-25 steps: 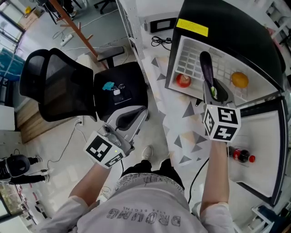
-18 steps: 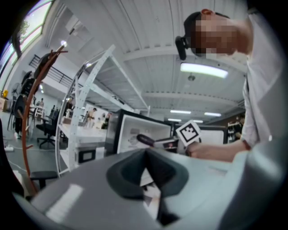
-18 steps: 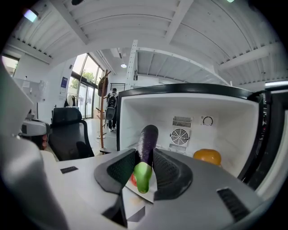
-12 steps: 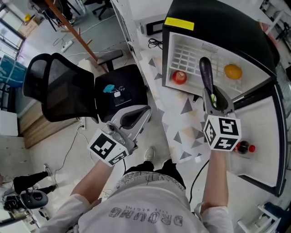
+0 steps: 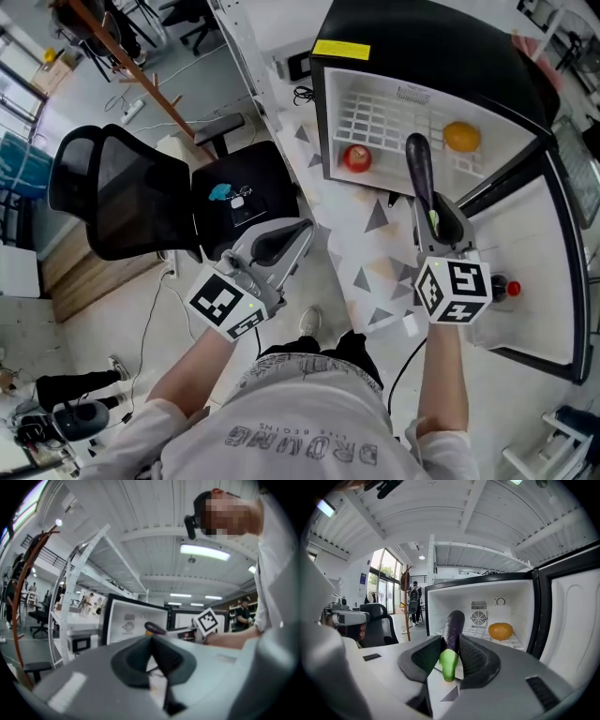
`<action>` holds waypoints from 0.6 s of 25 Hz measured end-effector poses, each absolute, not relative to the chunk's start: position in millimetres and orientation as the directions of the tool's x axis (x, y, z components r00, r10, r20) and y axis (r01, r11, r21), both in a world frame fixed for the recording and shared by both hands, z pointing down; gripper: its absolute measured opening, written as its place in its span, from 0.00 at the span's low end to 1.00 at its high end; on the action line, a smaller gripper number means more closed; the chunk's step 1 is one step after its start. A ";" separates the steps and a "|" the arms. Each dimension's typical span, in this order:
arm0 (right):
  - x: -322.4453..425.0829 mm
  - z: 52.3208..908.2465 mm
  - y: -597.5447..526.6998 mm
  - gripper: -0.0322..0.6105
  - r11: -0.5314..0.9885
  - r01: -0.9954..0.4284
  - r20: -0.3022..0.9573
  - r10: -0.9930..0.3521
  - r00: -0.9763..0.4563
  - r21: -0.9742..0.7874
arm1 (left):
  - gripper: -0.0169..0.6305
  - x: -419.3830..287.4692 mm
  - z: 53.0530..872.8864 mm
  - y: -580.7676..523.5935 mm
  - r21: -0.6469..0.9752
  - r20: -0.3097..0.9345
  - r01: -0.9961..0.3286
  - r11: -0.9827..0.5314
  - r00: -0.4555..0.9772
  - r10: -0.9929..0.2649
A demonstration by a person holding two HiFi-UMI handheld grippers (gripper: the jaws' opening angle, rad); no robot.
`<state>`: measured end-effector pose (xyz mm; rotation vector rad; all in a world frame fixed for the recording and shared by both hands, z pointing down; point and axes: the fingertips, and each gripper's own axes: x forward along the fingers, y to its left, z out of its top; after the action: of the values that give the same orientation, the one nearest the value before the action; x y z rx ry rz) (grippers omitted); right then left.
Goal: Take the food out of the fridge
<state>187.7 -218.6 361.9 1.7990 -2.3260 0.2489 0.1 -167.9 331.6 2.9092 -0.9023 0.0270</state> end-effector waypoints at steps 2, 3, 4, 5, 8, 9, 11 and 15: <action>189.2 360.5 -210.9 0.22 0.253 -0.967 0.235 -0.939 -0.251 -0.024 | 0.04 3.3 331.1 -165.9 0.083 0.045 -0.559 -0.825 0.829 -0.557; 189.6 360.0 -206.9 0.22 0.255 -0.967 0.226 -0.940 -0.255 -0.029 | 0.04 4.9 330.9 -164.8 0.082 0.045 -0.556 -0.827 0.831 -0.554; 190.2 359.7 -202.8 0.22 0.256 -0.966 0.218 -0.941 -0.257 -0.033 | 0.04 6.6 330.9 -163.6 0.080 0.045 -0.552 -0.830 0.834 -0.550; 190.9 359.6 -199.0 0.22 0.257 -0.966 0.212 -0.942 -0.259 -0.037 | 0.04 8.2 330.9 -162.5 0.079 0.045 -0.549 -0.832 0.836 -0.547; 193.0 359.2 -189.3 0.22 0.256 -0.966 0.202 -0.944 -0.260 -0.047 | 0.04 12.1 330.5 -159.8 0.075 0.047 -0.539 -0.839 0.842 -0.537; 193.7 358.9 -186.2 0.22 0.255 -0.965 0.200 -0.945 -0.261 -0.051 | 0.04 13.2 330.1 -159.2 0.074 0.047 -0.537 -0.840 0.844 -0.535; 195.0 357.9 -179.8 0.22 0.255 -0.965 0.196 -0.945 -0.262 -0.061 | 0.04 15.1 328.9 -158.3 0.074 0.047 -0.532 -0.843 0.846 -0.530; 196.6 355.9 -168.1 0.22 0.258 -0.964 0.190 -0.945 -0.266 -0.065 | 0.04 18.8 328.7 -156.5 0.075 0.045 -0.524 -0.848 0.851 -0.522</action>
<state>196.6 -168.1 355.9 1.8301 -2.4002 0.2552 18.8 -156.5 328.7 2.9414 -0.8332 0.0358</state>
